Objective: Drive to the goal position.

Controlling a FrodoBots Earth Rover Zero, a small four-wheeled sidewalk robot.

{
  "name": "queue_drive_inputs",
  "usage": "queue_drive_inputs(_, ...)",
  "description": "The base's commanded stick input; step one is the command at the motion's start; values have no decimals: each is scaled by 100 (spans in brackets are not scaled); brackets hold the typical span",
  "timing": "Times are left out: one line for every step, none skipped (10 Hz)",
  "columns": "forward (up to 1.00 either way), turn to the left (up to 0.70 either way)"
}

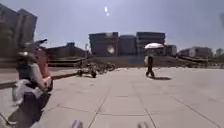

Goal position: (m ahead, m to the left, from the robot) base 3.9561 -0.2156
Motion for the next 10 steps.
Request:
queue_drive_inputs(85, 0)
queue_drive_inputs(85, 0)
queue_drive_inputs(85, 0)
queue_drive_inputs(85, 0)
queue_drive_inputs(85, 0)
queue_drive_inputs(85, 0)
queue_drive_inputs(85, 0)
queue_drive_inputs(85, 0)
queue_drive_inputs(85, 0)
queue_drive_inputs(85, 0)
